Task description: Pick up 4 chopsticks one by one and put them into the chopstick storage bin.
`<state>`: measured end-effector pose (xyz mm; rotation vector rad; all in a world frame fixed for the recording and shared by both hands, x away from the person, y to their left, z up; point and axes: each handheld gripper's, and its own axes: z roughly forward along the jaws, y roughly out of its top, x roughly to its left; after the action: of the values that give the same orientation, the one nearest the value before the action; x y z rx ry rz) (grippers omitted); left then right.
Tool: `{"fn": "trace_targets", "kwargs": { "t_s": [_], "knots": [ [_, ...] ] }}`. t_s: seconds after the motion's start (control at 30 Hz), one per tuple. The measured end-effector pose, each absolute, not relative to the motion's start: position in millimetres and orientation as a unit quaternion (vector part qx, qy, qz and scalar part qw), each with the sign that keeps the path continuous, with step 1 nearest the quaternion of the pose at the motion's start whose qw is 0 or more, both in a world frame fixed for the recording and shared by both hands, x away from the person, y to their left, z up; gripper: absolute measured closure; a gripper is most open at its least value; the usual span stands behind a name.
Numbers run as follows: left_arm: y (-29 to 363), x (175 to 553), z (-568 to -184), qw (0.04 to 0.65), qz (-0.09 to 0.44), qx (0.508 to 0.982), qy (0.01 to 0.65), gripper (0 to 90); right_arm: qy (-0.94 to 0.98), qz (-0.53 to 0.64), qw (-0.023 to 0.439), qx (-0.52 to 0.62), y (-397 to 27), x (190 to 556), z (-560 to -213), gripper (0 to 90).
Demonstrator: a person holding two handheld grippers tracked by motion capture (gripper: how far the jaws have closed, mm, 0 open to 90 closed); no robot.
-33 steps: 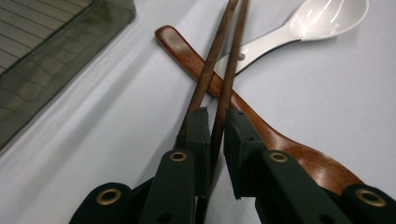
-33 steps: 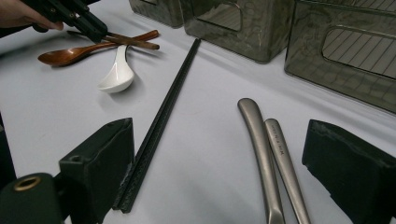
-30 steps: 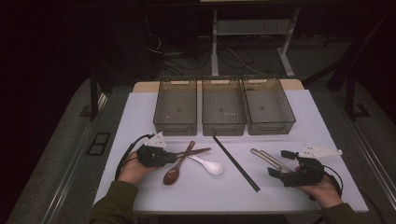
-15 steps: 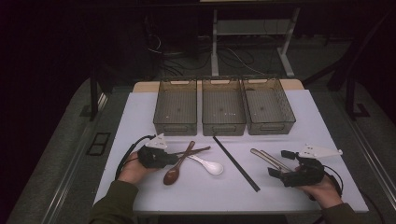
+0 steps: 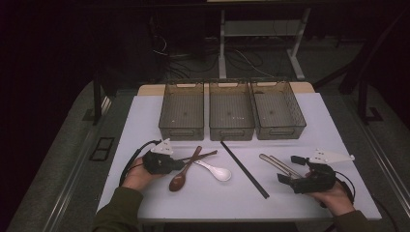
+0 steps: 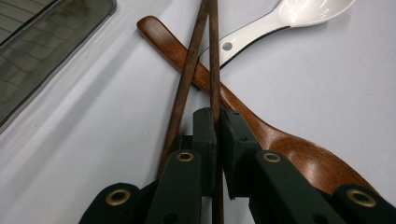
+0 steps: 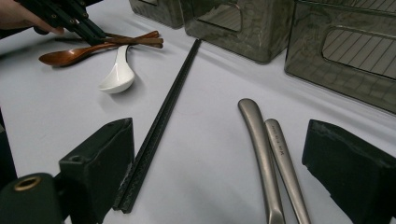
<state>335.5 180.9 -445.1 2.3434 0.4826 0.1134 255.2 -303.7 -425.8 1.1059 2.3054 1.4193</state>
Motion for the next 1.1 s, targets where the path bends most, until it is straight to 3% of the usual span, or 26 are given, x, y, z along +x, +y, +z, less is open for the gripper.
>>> {"fn": "trace_targets", "kwargs": {
  "t_s": [1.1],
  "knots": [
    [186.2,331.8,-434.3,0.385,0.048,0.899,0.203,84.0,0.784,0.481,0.112,0.377,-303.6,255.1,-426.1,8.9]
  ]
}}
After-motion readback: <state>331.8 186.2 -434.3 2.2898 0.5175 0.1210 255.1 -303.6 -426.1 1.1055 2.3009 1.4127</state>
